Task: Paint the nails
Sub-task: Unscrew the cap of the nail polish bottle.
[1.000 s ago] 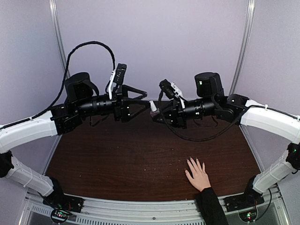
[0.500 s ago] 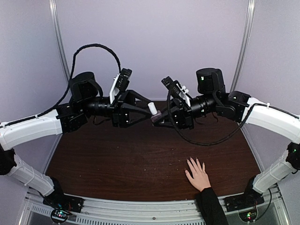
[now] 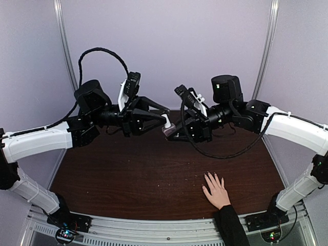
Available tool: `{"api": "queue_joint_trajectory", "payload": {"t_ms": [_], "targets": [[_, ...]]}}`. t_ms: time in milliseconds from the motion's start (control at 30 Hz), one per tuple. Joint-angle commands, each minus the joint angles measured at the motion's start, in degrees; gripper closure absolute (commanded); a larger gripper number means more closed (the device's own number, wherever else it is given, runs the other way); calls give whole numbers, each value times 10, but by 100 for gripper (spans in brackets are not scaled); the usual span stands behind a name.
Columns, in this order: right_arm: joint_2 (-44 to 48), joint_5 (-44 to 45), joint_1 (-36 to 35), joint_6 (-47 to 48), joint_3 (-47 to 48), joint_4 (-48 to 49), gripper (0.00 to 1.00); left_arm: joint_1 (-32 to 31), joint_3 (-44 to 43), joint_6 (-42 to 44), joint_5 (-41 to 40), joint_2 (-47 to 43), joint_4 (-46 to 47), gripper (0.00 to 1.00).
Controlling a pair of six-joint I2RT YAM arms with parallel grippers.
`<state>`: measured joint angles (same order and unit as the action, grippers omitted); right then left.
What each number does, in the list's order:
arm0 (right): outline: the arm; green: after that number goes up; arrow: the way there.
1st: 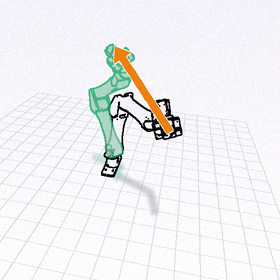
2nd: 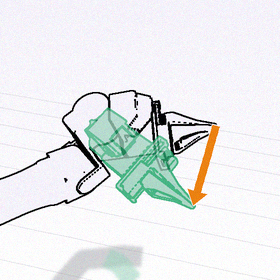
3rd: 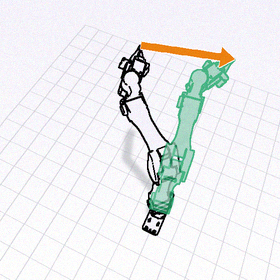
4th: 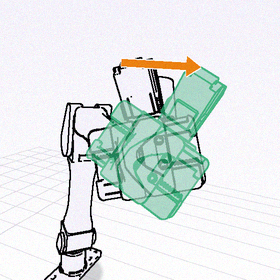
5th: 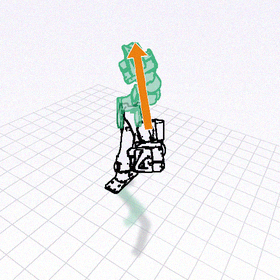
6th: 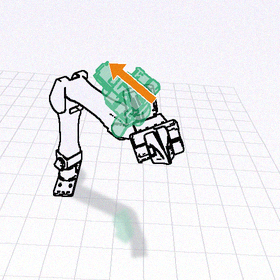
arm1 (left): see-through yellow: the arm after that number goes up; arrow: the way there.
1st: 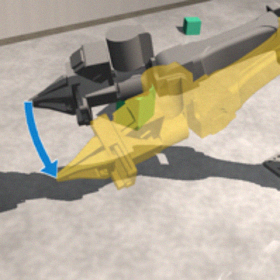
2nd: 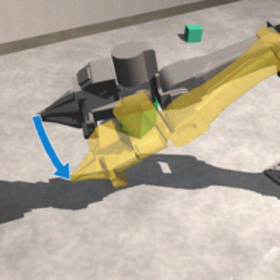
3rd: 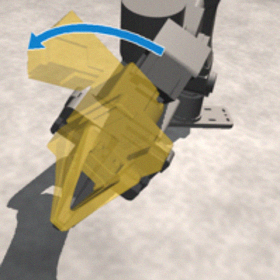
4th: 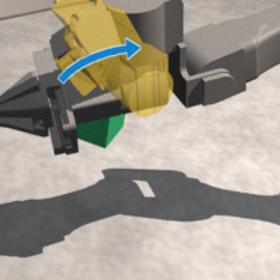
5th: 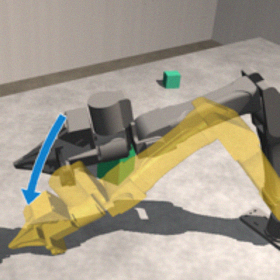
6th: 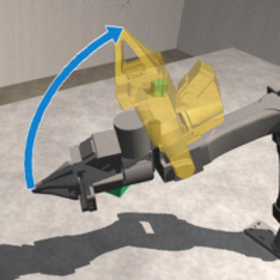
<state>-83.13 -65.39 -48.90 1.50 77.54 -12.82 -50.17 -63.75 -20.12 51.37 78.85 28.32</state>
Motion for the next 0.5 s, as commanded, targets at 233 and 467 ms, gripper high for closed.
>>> {"api": "queue_joint_trajectory", "payload": {"t_ms": [233, 467], "targets": [[-3, -10, 1, -32, 9, 37, 100, 3, 15, -19, 4, -7, 44, 86], [10, 160, 5, -2, 13, -5, 100, 3, 1, 15, -96, -15, -39, 98]]}}
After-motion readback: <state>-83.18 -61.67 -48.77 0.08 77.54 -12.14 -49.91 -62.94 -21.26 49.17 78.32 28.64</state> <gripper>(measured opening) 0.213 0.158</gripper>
